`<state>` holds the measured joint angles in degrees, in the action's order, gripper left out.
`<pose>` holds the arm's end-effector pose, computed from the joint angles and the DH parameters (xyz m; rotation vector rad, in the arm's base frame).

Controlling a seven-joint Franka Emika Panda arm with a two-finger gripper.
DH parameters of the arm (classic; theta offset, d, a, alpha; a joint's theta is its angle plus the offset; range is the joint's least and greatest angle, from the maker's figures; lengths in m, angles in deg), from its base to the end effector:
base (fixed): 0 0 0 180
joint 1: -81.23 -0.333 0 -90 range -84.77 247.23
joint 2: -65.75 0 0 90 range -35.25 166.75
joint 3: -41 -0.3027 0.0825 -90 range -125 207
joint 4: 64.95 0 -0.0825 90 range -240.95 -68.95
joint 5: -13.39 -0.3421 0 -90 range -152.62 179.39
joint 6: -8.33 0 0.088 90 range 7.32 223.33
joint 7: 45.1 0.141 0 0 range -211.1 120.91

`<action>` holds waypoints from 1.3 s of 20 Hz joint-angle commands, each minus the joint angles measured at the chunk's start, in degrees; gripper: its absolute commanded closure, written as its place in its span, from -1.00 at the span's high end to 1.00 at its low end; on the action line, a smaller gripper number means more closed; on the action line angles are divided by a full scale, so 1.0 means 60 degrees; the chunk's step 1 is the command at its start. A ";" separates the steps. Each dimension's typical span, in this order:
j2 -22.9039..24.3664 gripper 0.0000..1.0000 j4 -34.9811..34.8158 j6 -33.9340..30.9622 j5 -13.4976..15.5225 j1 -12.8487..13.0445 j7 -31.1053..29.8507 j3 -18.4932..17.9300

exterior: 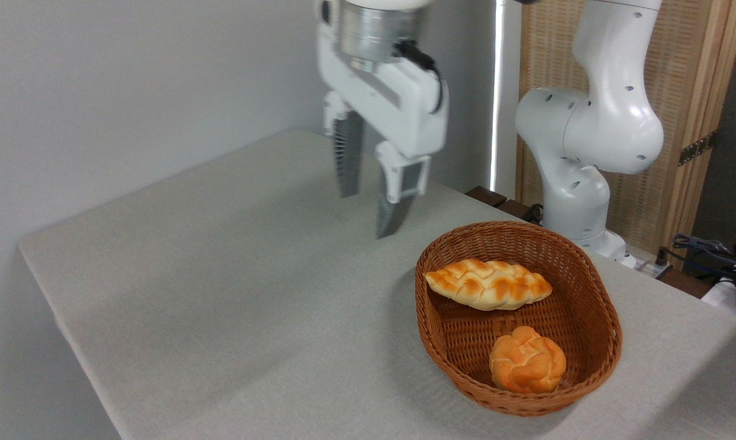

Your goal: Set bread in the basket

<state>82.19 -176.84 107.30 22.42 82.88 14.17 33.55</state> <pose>0.4381 0.0308 0.5621 2.6911 -1.3289 0.2303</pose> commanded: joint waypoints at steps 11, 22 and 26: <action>-0.2433 1.00 0.2974 -0.0793 -0.0568 -0.0113 -0.2686 0.1140; -0.2433 1.00 0.2945 -0.1129 -0.1154 -0.0128 -0.2817 0.1140; -0.2433 1.00 0.2945 -0.1101 -0.1169 -0.0128 -0.2949 0.1140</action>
<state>68.05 -160.38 102.09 16.17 82.40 -2.06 39.98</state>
